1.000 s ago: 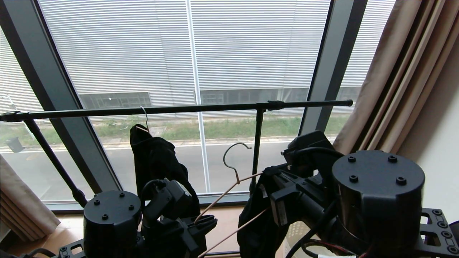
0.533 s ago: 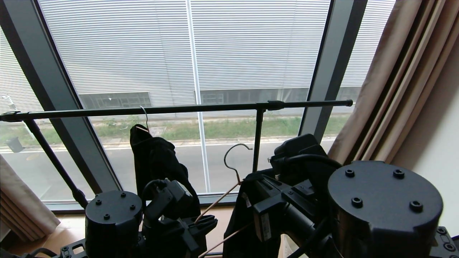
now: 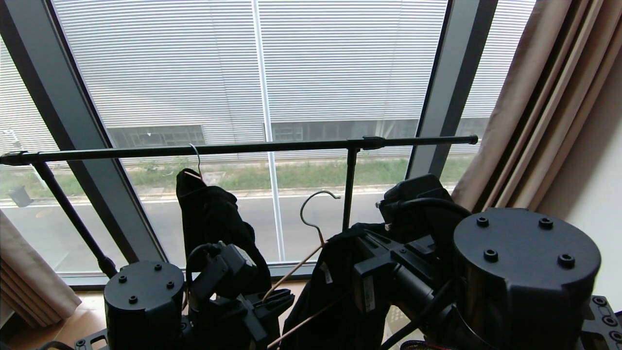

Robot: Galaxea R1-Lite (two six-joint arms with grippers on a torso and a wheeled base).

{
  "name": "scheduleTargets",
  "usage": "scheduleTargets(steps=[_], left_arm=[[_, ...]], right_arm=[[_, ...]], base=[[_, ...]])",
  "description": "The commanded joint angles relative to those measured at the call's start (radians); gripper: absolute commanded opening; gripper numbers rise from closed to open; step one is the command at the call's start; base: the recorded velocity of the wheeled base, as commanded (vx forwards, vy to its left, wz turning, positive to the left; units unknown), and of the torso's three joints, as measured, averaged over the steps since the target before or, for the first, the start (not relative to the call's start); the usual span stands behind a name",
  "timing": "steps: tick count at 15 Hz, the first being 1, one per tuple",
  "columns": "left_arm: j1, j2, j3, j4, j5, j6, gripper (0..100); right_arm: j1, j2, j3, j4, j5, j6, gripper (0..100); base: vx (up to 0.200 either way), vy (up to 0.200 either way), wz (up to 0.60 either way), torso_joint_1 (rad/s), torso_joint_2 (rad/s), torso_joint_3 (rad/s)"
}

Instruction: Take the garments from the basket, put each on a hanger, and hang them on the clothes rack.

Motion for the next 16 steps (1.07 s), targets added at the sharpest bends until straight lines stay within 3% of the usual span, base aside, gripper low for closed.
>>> scheduleTargets(steps=[1,16], left_arm=[[-0.003,-0.002,0.000,0.000,0.000,0.002,0],[-0.003,-0.001,0.028,-0.048,0.000,0.002,0]], right_arm=[[-0.014,-0.003,0.000,0.000,0.000,0.000,0],[-0.019,0.002,0.009,-0.020,-0.003,-0.005,0]], base=[[0.000,0.000,0.00,0.000,0.00,0.000],[0.000,0.000,0.00,0.000,0.00,0.000]])
